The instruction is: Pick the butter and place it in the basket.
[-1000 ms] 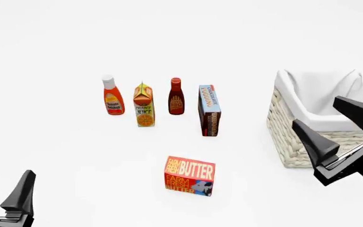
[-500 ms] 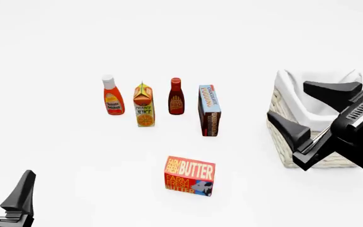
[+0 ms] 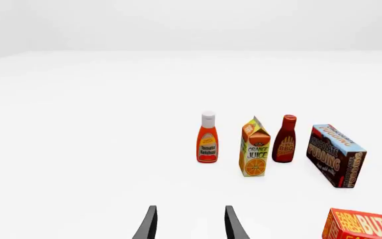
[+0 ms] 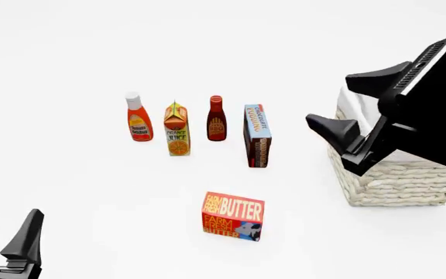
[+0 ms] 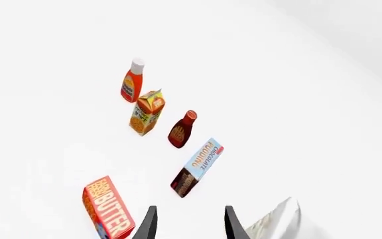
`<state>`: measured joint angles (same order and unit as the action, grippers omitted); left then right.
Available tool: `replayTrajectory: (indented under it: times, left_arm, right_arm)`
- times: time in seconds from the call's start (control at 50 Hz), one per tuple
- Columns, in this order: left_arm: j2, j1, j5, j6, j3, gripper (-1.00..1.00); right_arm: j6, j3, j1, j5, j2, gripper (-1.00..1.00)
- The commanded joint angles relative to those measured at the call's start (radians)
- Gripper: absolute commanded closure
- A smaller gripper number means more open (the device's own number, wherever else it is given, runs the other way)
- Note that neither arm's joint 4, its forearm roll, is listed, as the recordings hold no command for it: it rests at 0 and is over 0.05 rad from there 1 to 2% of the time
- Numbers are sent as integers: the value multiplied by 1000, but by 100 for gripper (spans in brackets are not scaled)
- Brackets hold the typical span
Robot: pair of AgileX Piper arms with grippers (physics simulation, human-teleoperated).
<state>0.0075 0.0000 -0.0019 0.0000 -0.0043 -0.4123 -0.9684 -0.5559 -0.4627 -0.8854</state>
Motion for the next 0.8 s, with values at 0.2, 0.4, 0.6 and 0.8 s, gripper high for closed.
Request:
replayTrajectory:
  times: [0.2, 0.4, 0.6, 0.8]
  left_arm:
    - [0, 0, 0, 0, 0, -100]
    - [0, 0, 0, 0, 0, -100]
    - [0, 0, 0, 0, 0, -100]
    - [0, 0, 0, 0, 0, -100]
  right_arm:
    - [3, -204, -95, -173, -192, -100]
    - [-11, -295, -127, -206, -286, -100]
    - [9, -388, -175, -277, -362, -100]
    - [47, -462, -250, -392, -427, -100]
